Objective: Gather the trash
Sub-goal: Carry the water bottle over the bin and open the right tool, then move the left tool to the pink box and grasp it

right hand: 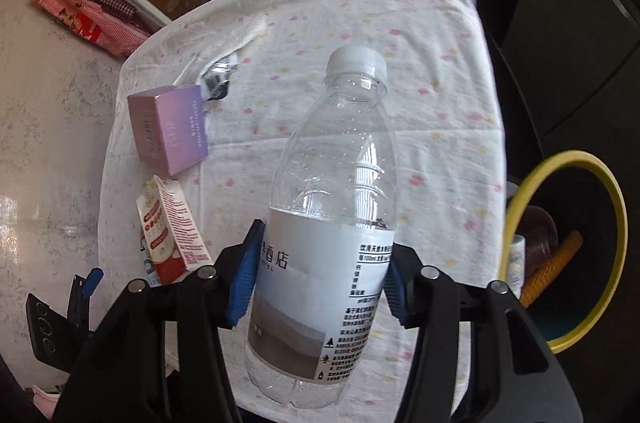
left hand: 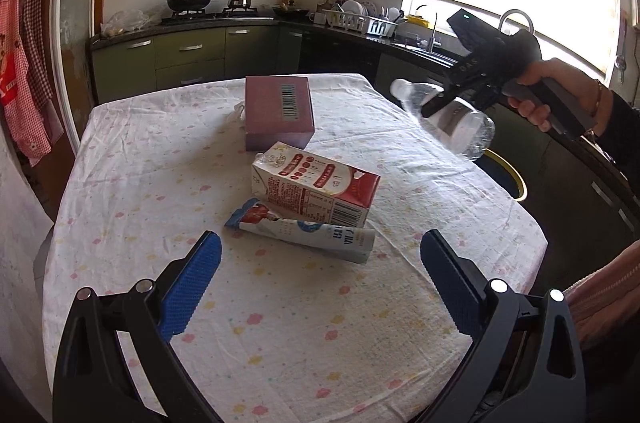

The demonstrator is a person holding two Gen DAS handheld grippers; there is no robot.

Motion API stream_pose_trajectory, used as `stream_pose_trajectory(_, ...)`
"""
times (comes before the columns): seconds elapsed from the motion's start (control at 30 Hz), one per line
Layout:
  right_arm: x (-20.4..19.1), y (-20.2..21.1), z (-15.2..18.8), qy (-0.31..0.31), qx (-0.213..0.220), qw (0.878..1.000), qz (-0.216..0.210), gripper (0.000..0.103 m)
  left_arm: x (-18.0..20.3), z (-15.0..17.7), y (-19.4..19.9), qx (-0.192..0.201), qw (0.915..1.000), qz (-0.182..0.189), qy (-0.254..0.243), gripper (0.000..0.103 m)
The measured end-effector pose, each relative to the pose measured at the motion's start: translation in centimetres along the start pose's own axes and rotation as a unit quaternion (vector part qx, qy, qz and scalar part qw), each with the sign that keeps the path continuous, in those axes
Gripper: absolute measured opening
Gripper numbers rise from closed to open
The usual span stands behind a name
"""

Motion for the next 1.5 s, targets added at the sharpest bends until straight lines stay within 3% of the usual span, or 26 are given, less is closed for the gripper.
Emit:
stream_pose_trajectory(0.27, 11.6, 2.7, 5.6, -0.108, 0.012, 0.993, 0.04, 0.052, 2.3, -0.2, -0.8, -0.004, 0.9998, 0.008, -0.018, 0.098)
stream_pose_trajectory(0.47, 16.5, 1.5, 8.8, -0.158, -0.006, 0.986, 0.047, 0.052, 4.4, -0.1, -1.3, -0.013, 0.9989, 0.013, -0.043, 0.098)
stream_pose_trajectory(0.67, 19.4, 0.7, 9.8, -0.176, -0.017, 0.983, 0.056, 0.053, 5.6, -0.3, -1.5, -0.012, 0.9979, 0.011, -0.063, 0.098)
stream_pose_trajectory(0.73, 20.3, 0.7, 9.8, -0.179, -0.013, 0.981, 0.08, 0.066, 5.8, -0.3, -1.6, -0.014, 0.9978, 0.011, -0.064, 0.098)
stream_pose_trajectory(0.8, 21.0, 1.3, 9.6, -0.185, 0.003, 0.978, 0.094, 0.071, 5.9, -0.3, -1.6, -0.015, 0.9976, 0.01, -0.067, 0.098)
stream_pose_trajectory(0.97, 19.4, 3.7, 10.1, -0.177, 0.054, 0.978, 0.096, 0.071, 5.4, -0.3, -1.6, -0.015, 0.9977, 0.003, -0.066, 0.098)
stream_pose_trajectory(1.23, 12.0, 5.8, 12.1, -0.107, 0.12, 0.985, 0.067, 0.073, 2.3, -1.1, -2.3, -0.026, 0.9982, -0.017, -0.051, 0.098)
stream_pose_trajectory(1.33, 10.0, 5.4, 13.0, -0.088, 0.127, 0.987, 0.045, 0.073, 1.0, -1.6, -2.9, -0.035, 0.9979, -0.023, -0.049, 0.098)
stream_pose_trajectory(1.5, 8.0, 4.4, 13.4, -0.066, 0.122, 0.99, 0.033, 0.074, 0.3, -2.7, -4.3, -0.064, 0.9972, 0.004, -0.039, 0.098)
Point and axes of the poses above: each gripper's, at about its wrist camera, not at the fingertips, and y roughly against the way its jaws point, x to its right, z to its underside, the point moved 7 cm from there along -y, roughly the way its jaws point, and after that the axes turned 8 degrees about y, right-handed, at the moved point
